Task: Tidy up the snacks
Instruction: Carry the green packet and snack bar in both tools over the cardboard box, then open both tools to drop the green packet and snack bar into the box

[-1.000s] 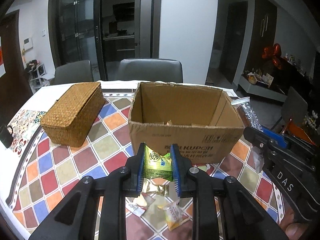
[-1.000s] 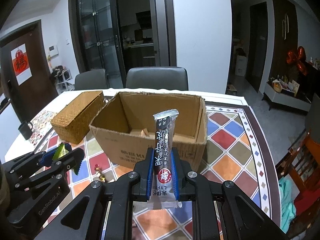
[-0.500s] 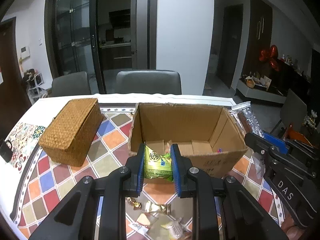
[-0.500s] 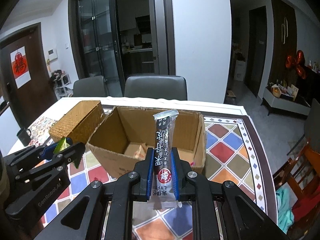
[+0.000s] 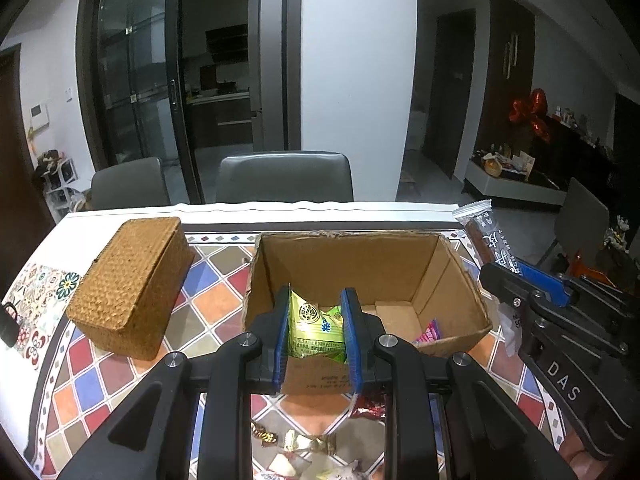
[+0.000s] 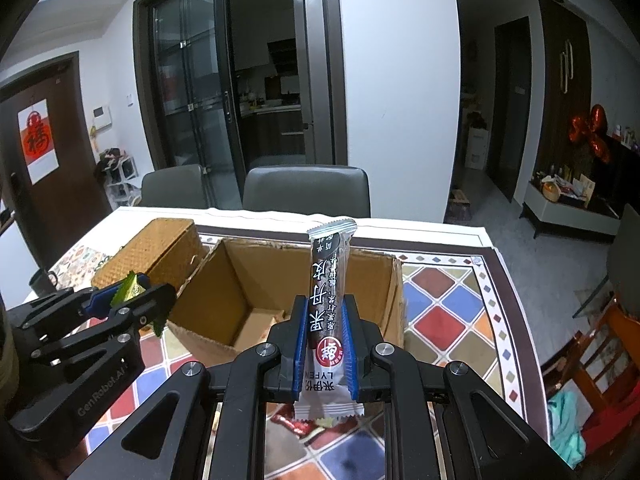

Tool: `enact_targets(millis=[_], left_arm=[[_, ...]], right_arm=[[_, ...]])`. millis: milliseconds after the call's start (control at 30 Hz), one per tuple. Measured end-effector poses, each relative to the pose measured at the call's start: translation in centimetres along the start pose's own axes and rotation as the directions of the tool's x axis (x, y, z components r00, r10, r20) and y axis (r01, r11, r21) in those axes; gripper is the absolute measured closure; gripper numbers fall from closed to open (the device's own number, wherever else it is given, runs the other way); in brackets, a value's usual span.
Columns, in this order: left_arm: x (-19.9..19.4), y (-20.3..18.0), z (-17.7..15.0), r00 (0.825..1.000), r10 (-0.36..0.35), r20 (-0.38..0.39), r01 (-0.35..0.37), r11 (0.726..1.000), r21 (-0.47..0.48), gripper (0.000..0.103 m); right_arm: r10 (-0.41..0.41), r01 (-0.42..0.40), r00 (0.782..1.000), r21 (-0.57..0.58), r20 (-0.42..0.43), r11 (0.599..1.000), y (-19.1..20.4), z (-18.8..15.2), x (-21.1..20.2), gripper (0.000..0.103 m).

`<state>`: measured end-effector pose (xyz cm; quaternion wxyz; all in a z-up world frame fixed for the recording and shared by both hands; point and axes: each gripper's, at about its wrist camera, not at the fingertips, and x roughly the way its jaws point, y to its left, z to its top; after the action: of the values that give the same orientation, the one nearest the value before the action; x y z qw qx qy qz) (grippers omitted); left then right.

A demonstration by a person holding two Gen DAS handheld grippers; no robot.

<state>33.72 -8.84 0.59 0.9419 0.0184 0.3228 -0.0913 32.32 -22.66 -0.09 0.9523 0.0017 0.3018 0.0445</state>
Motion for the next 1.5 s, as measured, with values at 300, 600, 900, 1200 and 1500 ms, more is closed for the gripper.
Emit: enact_targets(millis=[300, 600, 900, 1200, 1500], left_arm=[[1.1, 0.1, 1.3, 1.000, -0.007, 0.015, 0.007, 1.000, 0.020, 0.079], [3.1, 0.6, 2.4, 1.000, -0.011, 0.014, 0.010, 1.000, 0.025, 0.079], [4.9, 0.4, 3.1, 1.000, -0.015, 0.005, 0.015, 0.999, 0.039, 0.078], [6.6, 0.5, 3.4, 1.000, -0.021, -0.014, 0.022, 0.998, 0.052, 0.078], [7.6, 0.3, 3.2, 0.999, -0.026, -0.034, 0.028, 0.998, 0.055, 0.077]], right_arm=[[-0.003, 0.002, 1.000, 0.005, 0.005, 1.000, -0.7, 0.7, 1.2, 0.086], [0.000, 0.000, 1.000, 0.007, 0.001, 1.000, -0.8, 1.4, 2.6, 0.086], [0.004, -0.004, 1.000, 0.013, -0.011, 1.000, -1.0, 1.8, 4.1, 0.086], [0.014, -0.013, 0.999, 0.018, -0.031, 1.000, -1.1, 1.9, 5.7, 0.086], [0.007, -0.006, 0.999, 0.006, -0.054, 1.000, -1.1, 1.9, 6.9, 0.085]])
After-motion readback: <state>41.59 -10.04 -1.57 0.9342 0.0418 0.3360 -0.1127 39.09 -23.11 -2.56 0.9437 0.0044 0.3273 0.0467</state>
